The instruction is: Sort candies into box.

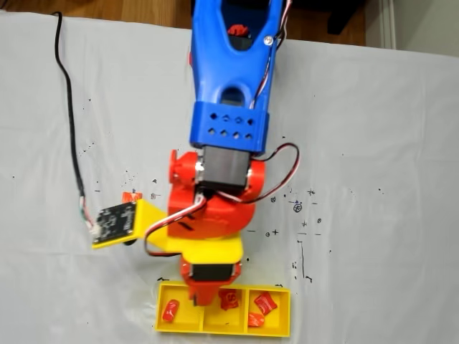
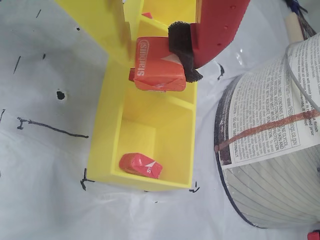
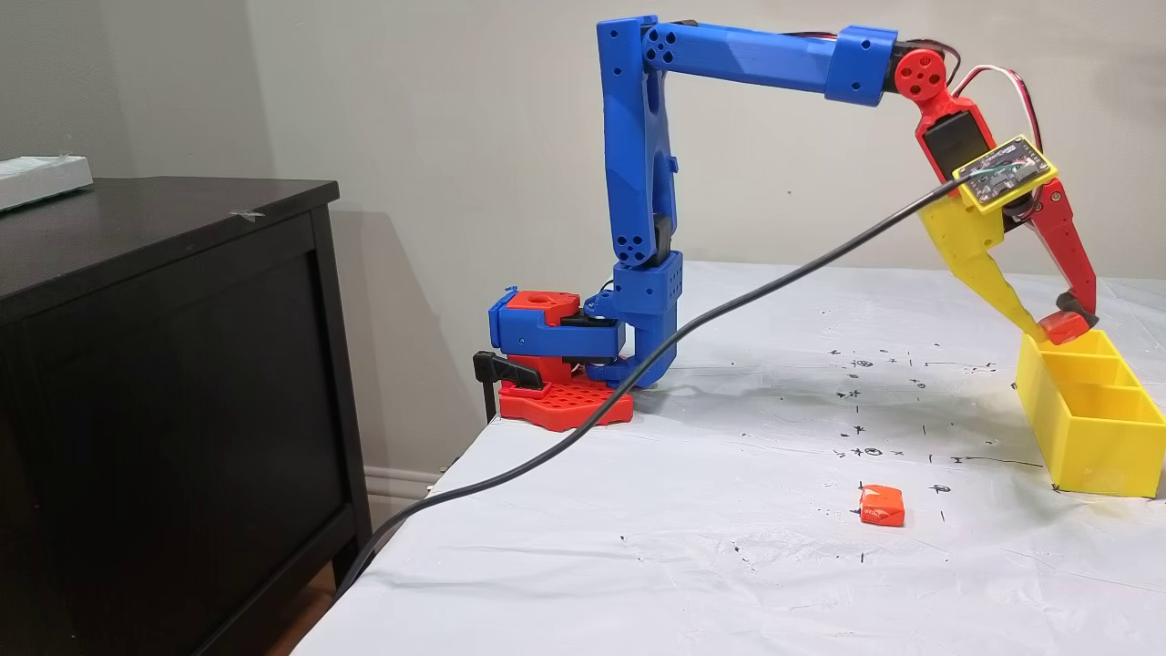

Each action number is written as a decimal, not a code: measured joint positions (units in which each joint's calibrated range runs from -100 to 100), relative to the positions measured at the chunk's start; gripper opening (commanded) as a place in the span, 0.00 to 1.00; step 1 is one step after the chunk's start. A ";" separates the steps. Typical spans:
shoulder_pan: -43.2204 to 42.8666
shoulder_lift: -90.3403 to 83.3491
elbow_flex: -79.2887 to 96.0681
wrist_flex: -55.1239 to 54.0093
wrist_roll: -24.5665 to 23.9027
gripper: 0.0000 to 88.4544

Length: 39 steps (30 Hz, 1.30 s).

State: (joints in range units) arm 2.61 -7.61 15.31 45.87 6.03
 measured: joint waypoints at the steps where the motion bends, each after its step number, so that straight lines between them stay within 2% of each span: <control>1: -0.47 0.00 1.28 -1.35 -0.24 0.00; 11: -2.34 0.00 3.93 -9.37 -1.37 0.00; 27: -3.51 3.81 3.93 -10.24 -0.88 0.01; 39: -3.51 3.81 3.93 -10.24 -0.54 0.25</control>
State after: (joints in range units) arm -0.90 -3.81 19.25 35.63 5.49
